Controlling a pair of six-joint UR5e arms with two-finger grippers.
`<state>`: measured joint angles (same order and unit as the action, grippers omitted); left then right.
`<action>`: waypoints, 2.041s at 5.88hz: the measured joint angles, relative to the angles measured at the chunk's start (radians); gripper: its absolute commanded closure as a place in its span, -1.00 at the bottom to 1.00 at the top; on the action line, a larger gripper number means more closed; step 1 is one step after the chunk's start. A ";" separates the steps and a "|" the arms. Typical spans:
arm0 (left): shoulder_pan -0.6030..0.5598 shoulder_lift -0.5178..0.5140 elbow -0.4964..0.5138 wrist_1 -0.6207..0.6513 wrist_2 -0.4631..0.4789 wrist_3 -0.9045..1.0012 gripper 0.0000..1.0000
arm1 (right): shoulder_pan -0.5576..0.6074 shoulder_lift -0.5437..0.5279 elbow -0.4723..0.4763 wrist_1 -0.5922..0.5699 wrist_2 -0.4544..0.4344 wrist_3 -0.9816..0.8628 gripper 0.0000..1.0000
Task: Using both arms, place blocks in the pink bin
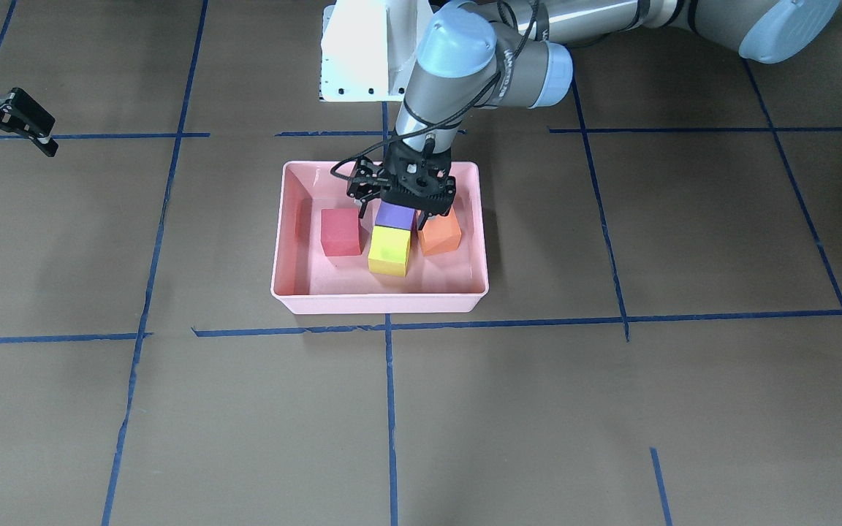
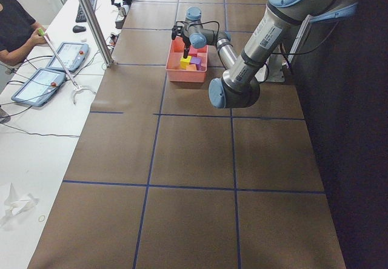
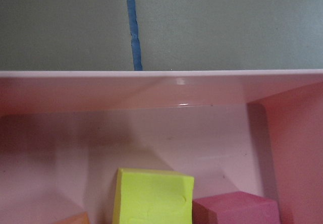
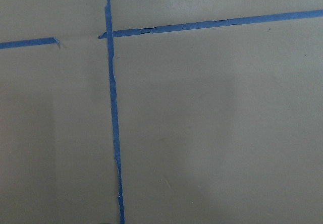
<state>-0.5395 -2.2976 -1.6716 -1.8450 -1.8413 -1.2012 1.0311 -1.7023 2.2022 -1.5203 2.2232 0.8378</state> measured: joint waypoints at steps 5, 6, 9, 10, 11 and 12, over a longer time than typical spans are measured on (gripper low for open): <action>-0.249 0.681 -0.521 0.005 -0.207 0.329 -1.00 | 0.188 -0.052 -0.082 -0.006 0.032 -0.319 -1.00; -0.395 0.834 -0.527 0.007 -0.314 0.563 -1.00 | 0.268 -0.072 -0.113 -0.010 0.076 -0.431 -1.00; -0.842 1.048 -0.371 0.071 -0.509 1.239 -1.00 | 0.440 -0.136 -0.213 -0.016 0.149 -0.742 -1.00; -0.962 1.035 -0.294 0.167 -0.517 1.409 -1.00 | 0.464 -0.164 -0.218 -0.016 0.149 -0.797 -1.00; -1.037 1.013 -0.248 0.270 -0.520 1.493 -1.00 | 0.472 -0.183 -0.221 -0.016 0.146 -0.831 -1.00; -1.070 0.997 -0.231 0.354 -0.521 1.518 -1.00 | 0.474 -0.192 -0.222 -0.016 0.144 -0.846 -1.00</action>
<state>-1.6093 -1.3001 -1.9031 -1.4908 -2.3625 0.3171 1.5055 -1.8946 1.9802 -1.5358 2.3667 -0.0078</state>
